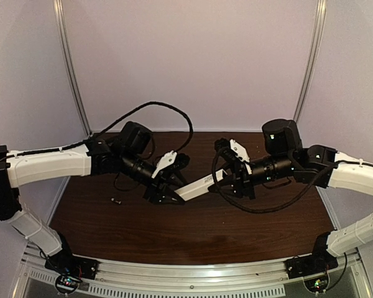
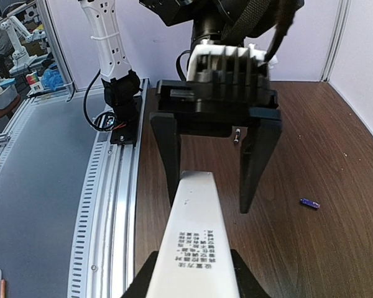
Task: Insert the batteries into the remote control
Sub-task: Pass from the left arm to the right, then remove the battery cover from the remote control.
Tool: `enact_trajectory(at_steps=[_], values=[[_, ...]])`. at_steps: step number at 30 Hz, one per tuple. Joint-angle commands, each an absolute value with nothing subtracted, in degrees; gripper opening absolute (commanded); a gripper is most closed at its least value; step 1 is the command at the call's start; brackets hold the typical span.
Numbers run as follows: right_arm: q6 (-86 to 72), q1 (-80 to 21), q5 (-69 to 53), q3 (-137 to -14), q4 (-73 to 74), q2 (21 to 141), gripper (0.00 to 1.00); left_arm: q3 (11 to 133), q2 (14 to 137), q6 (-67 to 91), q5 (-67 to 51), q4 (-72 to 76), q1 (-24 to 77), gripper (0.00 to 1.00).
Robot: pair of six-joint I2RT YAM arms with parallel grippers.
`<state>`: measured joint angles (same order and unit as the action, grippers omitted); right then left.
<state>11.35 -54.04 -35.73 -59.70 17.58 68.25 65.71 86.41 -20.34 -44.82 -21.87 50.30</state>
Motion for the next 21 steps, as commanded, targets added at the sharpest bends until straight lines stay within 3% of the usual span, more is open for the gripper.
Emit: enact_trajectory(at_steps=[1,3,4,11,21], values=[[10.0,-54.5,-31.9,-57.1,14.1,65.0,0.08,64.7,82.7,-13.2,-36.5,-15.7,49.4,0.72],[9.7,-54.4,-29.7,-56.6,12.7,64.3,0.06,64.0,81.1,-9.7,-34.9,-14.3,48.1,0.96],[9.8,-54.4,-28.9,-56.4,12.2,64.1,0.05,63.1,79.7,-7.3,-34.2,-12.4,47.1,0.97],[10.1,-54.4,-22.9,-53.5,4.2,60.9,0.02,54.8,72.8,16.1,-31.3,4.9,41.2,0.97],[13.9,-54.4,-20.0,-51.9,-1.7,58.5,0.03,50.5,76.0,44.9,-47.3,26.4,40.0,0.97]])
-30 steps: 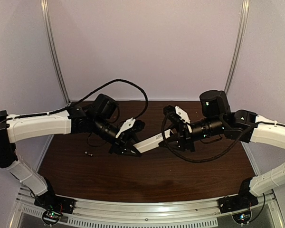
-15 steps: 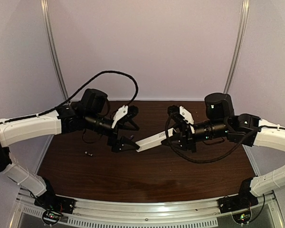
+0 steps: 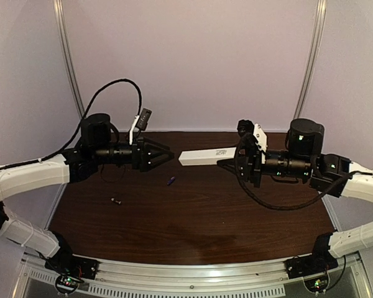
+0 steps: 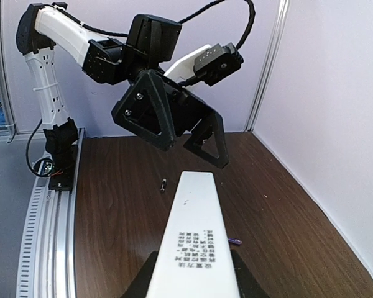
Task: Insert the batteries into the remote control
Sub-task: Remove the battery cover from the remote control.
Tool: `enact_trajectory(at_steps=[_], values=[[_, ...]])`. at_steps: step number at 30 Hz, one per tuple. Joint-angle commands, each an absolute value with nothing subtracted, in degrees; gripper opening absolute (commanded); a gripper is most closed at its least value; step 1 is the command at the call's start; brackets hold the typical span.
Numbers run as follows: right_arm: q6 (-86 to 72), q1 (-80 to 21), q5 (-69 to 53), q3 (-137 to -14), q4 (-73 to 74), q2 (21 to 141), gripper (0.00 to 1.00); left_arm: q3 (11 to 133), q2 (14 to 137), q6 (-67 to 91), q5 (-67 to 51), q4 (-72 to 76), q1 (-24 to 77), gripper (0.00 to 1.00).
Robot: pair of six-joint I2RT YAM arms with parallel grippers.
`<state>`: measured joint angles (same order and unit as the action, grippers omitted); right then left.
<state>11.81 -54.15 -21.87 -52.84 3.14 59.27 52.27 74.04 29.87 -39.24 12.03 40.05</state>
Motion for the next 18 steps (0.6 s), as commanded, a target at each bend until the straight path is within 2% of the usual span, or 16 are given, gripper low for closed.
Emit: enact_trajectory(at_steps=[1,18], values=[[14.0,-54.4,-20.0,-51.7,-2.3,58.5,0.03,50.3,76.3,46.8,-48.0,28.0,40.0,0.97],[15.8,-54.6,-20.4,-51.1,-5.9,59.6,0.03,58.3,82.1,50.9,-47.4,23.3,41.8,0.67]])
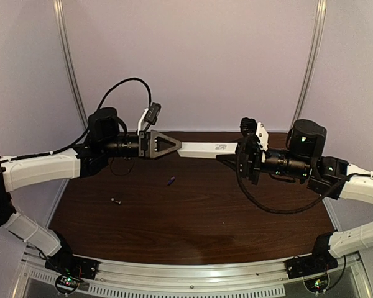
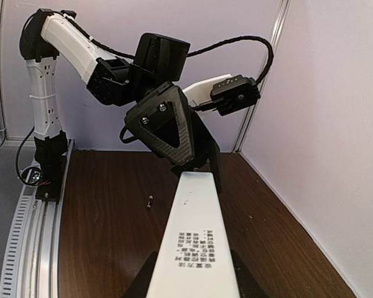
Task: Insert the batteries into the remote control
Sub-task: Remove the battery cover from the remote control.
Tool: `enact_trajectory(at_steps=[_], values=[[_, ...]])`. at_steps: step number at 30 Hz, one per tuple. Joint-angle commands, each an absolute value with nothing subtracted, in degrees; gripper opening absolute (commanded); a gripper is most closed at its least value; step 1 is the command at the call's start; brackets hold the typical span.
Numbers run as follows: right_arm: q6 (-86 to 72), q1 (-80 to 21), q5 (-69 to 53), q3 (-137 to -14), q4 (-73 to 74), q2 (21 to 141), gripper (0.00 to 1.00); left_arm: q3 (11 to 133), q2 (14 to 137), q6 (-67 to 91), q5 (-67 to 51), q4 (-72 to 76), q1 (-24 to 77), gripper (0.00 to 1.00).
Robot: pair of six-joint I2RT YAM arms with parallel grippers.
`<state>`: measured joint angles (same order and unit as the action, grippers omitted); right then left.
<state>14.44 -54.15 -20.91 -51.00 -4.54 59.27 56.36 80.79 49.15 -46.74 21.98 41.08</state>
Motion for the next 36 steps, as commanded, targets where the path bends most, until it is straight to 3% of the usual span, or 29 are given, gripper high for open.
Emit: enact_trajectory(at_steps=[1,5,18,24,26,30,36], values=[[16.1,-54.7,-20.0,-51.0,-5.7,59.6,0.02,58.5,82.4,51.0,-47.2,23.3,42.1,0.66],[17.4,-55.0,-19.1,-50.6,-5.7,59.7,0.02,60.1,84.5,50.9,-48.2,23.3,44.1,0.64],[18.4,-55.8,-18.7,-50.0,-5.8,58.2,0.01,59.1,84.8,52.7,-49.9,27.1,45.1,0.31],[18.4,-55.8,-18.6,-49.1,-6.3,56.6,0.0,57.5,84.7,55.5,-51.8,32.3,44.9,0.26],[18.5,-55.8,-18.6,-48.8,-6.3,56.3,0.0,56.8,84.5,57.0,-52.4,34.8,44.8,0.27],[18.4,-55.8,-18.2,-48.8,-5.9,56.7,0.0,57.2,83.1,54.8,-50.2,30.8,44.8,0.56],[18.4,-55.8,-17.6,-49.8,-5.4,58.1,0.0,61.6,82.8,48.4,-46.3,19.2,45.5,0.57]])
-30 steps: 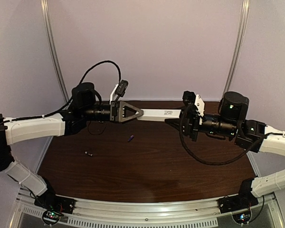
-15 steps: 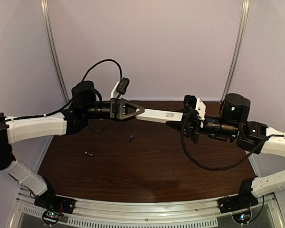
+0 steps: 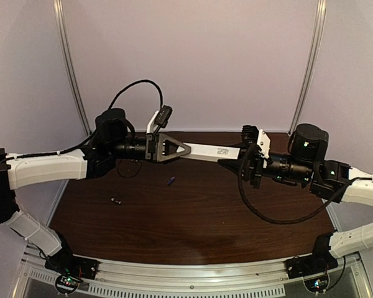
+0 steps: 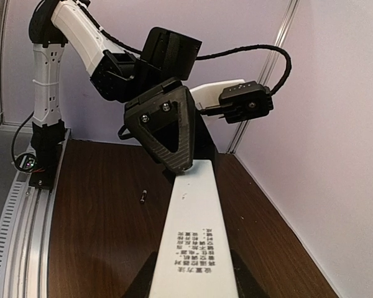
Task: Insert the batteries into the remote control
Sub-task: Remove the battery cover from the remote control.
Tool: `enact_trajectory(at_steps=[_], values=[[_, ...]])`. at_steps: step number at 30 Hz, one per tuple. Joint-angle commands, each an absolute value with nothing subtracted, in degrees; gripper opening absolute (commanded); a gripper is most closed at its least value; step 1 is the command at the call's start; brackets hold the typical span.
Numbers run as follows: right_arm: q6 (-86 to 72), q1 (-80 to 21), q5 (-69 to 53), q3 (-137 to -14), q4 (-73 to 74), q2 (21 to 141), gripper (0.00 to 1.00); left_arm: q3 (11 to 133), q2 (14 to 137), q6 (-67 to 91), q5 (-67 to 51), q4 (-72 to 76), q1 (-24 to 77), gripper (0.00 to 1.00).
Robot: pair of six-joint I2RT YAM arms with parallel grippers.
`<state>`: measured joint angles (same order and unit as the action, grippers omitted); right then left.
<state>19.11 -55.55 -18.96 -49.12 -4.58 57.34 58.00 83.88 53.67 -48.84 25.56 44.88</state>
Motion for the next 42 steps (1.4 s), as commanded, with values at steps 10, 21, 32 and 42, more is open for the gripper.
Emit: enact_trajectory(at_steps=[10,21,32,42], values=[[19.3,-56.0,-17.0,-49.6,-6.0,58.0,0.0,63.8,85.5,49.7,-48.6,18.2,45.8,0.36],[20.1,-56.0,-16.3,-47.4,-6.9,54.7,0.0,58.6,82.9,56.1,-53.8,31.1,44.9,0.23],[19.7,-56.0,-16.6,-47.4,-7.3,54.9,0.0,59.7,82.0,52.5,-49.9,23.6,44.9,0.53],[19.9,-56.0,-16.4,-47.2,-6.9,54.2,0.0,59.7,81.0,51.5,-47.4,20.4,44.2,0.41]])
